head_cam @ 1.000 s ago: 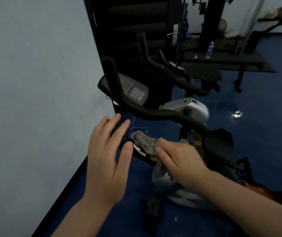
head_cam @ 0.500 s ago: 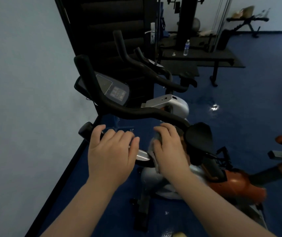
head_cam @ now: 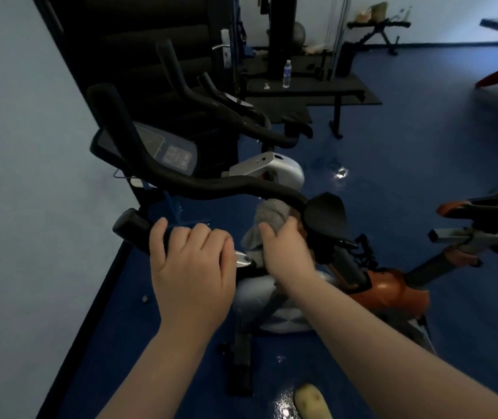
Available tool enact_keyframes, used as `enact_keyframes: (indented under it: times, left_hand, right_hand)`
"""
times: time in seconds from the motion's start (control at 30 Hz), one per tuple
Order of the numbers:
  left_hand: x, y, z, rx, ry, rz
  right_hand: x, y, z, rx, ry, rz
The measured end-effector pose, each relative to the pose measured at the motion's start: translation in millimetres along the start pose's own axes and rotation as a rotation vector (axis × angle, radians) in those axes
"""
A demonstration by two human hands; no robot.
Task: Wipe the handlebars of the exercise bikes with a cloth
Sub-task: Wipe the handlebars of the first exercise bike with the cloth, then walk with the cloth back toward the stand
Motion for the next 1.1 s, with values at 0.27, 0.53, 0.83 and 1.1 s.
enact_keyframes:
  times: [0.27, 0.53, 0.83, 1.1]
  left_hand:
    - [59.4, 13.7, 41.2, 0.314, -0.041, -0.226]
    - [172.4, 63.6, 132.9, 0.631, -0.183, -0.796]
    - [250.2, 128.6, 346.5, 0.596, 0.043, -1.25]
    - [295.9, 149.1, 508.8, 0.623, 0.103, -1.451]
  right_hand:
    - [56.2, -12.4, 61.4, -0.188, -0.128, -0.06]
    - [65.8, -106.8, 185.8, 0.082, -0.005, -0.072]
    - [83.0, -300.8, 357.8, 0.646, 0.112, 0.021]
    - [105.9, -431.7, 460.3, 0.613, 0.309, 0.098]
Point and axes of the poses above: each hand's wrist, its own x-axis away from the middle knuckle, its own y-axis out of the palm, z = x × y, the point moved 9 cm from there along -x, towards the middle knuckle, and after that the axes turned 7 degrees about z, right-handed, at the moved point
